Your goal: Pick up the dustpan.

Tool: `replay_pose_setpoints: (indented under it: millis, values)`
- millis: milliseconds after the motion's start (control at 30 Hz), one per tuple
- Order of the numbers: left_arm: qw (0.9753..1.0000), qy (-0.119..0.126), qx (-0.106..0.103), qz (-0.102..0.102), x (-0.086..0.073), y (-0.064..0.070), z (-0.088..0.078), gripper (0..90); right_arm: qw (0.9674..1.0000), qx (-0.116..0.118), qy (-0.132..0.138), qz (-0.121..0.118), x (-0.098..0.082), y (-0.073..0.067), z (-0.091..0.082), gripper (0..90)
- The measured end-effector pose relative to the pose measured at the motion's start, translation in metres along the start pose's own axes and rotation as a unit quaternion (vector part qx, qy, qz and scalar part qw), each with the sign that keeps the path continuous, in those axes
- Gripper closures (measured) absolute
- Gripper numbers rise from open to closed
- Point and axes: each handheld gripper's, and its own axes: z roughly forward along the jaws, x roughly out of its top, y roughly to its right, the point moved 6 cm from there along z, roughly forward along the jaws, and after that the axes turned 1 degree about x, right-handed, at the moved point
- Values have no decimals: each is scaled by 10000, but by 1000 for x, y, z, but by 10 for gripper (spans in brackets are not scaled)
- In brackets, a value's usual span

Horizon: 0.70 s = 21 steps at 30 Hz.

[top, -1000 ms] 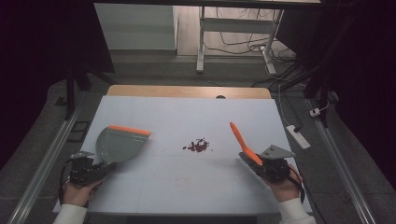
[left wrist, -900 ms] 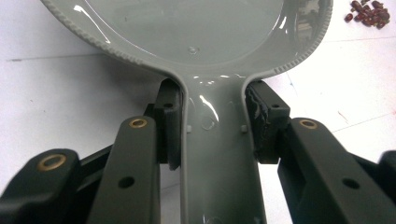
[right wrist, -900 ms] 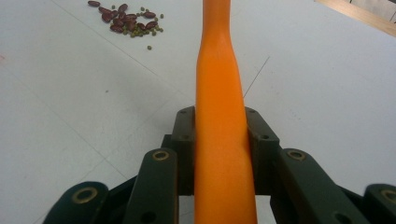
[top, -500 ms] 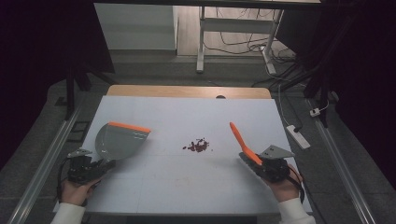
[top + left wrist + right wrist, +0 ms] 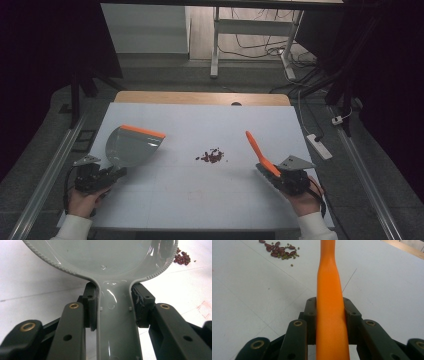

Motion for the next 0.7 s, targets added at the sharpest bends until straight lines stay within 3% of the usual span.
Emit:
replay_pose_setpoints:
  millis: [233,500,700]
  values:
    - [9993,111,-125,332,11,6,6,619,10000,-15,20,22,1,0,0,699]
    - [9977,52,-281,614,21,13,14,619,10000,-36,22,2,2,0,-1,699]
    - [9931,44,-560,1029,31,25,18,619,10000,-36,15,-4,2,-2,0,699]
